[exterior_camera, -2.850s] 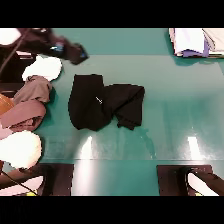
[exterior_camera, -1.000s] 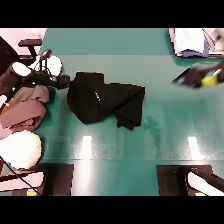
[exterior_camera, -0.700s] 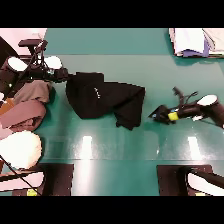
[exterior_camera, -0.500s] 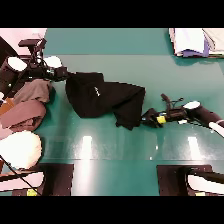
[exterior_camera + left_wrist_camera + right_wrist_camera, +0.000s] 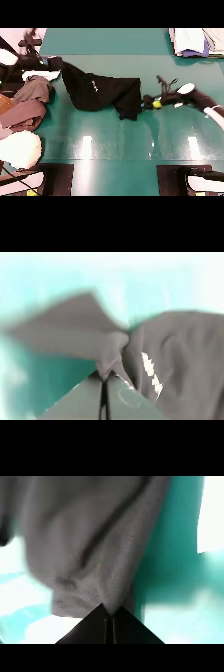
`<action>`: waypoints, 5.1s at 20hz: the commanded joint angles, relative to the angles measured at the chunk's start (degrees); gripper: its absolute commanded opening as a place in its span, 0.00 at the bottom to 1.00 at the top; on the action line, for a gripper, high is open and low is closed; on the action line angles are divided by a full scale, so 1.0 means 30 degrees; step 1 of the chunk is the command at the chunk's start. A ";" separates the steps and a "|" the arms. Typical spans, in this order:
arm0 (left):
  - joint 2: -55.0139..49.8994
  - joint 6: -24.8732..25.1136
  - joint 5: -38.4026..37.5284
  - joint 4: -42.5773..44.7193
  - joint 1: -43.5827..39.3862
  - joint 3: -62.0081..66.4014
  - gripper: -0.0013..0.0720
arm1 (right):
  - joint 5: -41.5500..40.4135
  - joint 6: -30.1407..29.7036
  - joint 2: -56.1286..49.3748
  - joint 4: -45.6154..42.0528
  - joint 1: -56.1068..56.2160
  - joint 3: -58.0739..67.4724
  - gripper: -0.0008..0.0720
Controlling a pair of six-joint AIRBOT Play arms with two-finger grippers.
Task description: Fold the shirts.
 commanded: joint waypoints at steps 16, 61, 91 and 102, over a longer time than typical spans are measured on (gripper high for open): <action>0.9755 0.1872 -0.0503 0.2127 0.0015 1.3580 0.04 | 0.8072 0.2149 1.1948 -0.5996 -1.0331 1.7318 0.04; 0.5282 -0.2317 -0.6958 0.2499 0.2973 -1.5832 0.60 | 0.8211 0.2630 0.7410 -0.6288 -0.6462 0.0998 0.50; 0.5275 -0.2149 -0.4517 0.0219 -0.0044 -1.4294 0.04 | 0.6178 0.3053 0.4932 -0.8867 -1.3325 -0.8051 0.54; 1.0710 -0.2324 -0.4532 0.0816 -0.0044 -0.6448 0.04 | 0.6003 0.3053 1.0885 -0.8794 -0.8816 0.1865 0.04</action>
